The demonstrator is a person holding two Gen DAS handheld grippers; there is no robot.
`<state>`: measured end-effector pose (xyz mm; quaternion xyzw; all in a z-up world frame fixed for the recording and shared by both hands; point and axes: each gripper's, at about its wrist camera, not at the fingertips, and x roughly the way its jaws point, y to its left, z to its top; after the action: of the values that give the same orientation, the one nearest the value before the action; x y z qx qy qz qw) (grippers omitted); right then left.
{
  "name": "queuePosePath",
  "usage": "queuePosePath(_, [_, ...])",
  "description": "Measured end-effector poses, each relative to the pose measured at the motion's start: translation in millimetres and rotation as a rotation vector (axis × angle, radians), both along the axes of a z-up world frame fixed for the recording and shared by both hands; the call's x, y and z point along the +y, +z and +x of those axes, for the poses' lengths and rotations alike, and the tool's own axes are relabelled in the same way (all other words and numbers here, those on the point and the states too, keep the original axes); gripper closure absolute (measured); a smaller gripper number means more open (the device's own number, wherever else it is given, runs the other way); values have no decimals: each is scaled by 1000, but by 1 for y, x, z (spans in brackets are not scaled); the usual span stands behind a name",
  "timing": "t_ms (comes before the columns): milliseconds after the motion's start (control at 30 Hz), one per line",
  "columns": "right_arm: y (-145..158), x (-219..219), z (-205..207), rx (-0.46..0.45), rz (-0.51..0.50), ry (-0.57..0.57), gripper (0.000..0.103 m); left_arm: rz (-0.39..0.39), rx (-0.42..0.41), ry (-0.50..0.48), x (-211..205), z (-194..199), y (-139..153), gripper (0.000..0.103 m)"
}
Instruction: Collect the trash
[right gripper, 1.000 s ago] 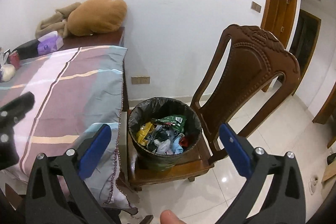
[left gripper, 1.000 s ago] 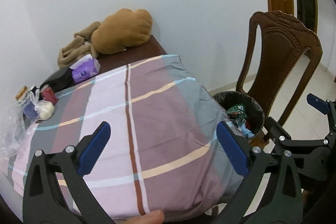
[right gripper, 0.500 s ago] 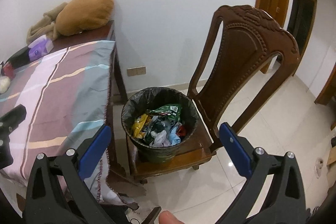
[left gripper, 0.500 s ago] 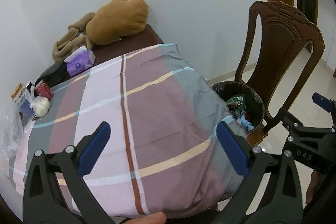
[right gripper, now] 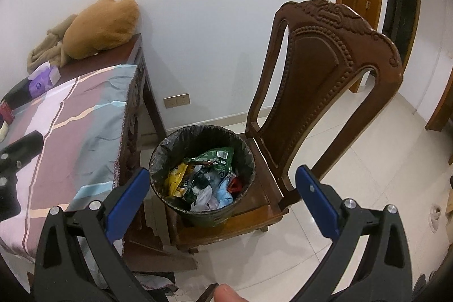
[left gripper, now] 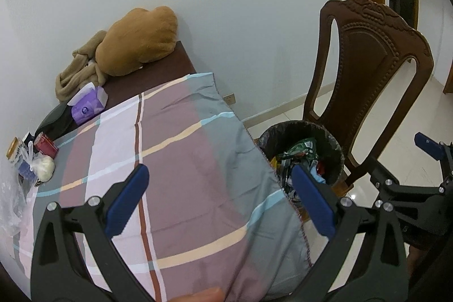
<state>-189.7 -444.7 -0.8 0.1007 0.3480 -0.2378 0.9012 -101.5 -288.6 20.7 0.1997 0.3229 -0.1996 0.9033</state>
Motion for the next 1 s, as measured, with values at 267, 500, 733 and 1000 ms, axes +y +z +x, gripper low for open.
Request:
queuePosePath(267, [-3, -4, 10, -5, 14, 56, 3, 13, -11, 36, -5, 0, -2, 3])
queuePosePath(500, [-5, -3, 12, -3, 17, 76, 3, 17, -26, 48, -3, -3, -1, 3])
queuePosePath(733, [-3, -3, 12, -2, 11, 74, 3, 11, -24, 46, 2, -2, 0, 3])
queuePosePath(1000, [-1, 4, 13, 1, 3, 87, 3, 5, -20, 57, 8, 1, 0, 3])
